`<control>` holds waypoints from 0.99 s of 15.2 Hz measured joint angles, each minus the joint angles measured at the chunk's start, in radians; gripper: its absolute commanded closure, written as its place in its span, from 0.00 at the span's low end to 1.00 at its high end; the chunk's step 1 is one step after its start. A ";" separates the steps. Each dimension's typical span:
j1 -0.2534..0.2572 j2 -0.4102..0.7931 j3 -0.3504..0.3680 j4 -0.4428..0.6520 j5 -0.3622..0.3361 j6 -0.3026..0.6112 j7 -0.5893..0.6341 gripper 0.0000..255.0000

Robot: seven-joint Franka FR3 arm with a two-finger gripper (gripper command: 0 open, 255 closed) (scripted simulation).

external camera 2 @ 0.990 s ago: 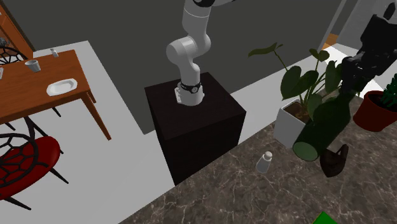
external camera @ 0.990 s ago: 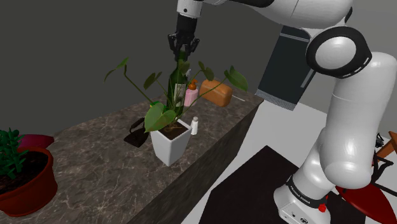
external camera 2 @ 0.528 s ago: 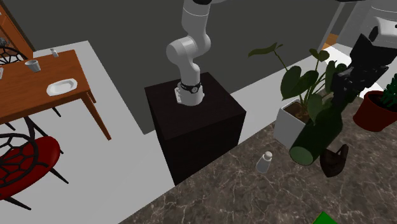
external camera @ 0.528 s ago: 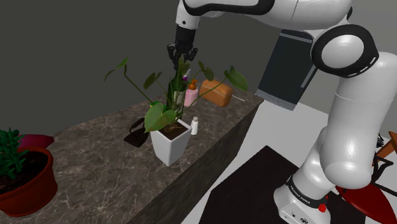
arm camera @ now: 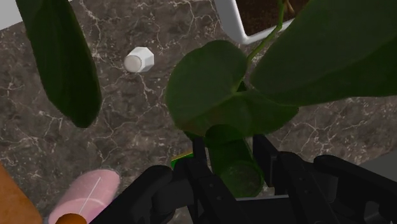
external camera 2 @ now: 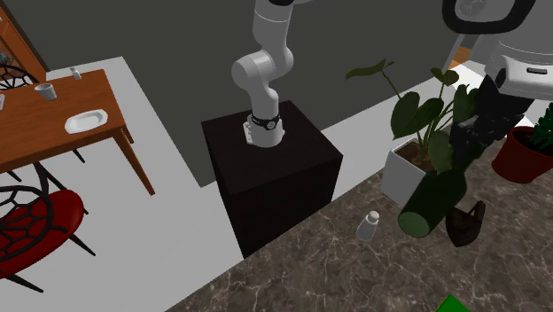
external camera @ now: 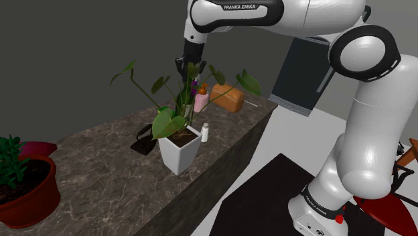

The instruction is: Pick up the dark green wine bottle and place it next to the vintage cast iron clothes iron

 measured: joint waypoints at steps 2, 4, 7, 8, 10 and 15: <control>0.000 -0.001 0.000 -0.028 0.000 0.027 -0.001 1.00; 0.000 -0.002 0.000 -0.057 0.000 0.054 -0.001 1.00; 0.000 -0.001 0.000 -0.094 0.000 0.093 -0.001 1.00; 0.000 0.004 0.000 -0.101 0.001 0.105 -0.002 1.00; 0.000 0.006 0.000 -0.111 0.001 0.117 -0.002 1.00; 0.000 0.004 0.000 -0.117 0.001 0.122 -0.002 1.00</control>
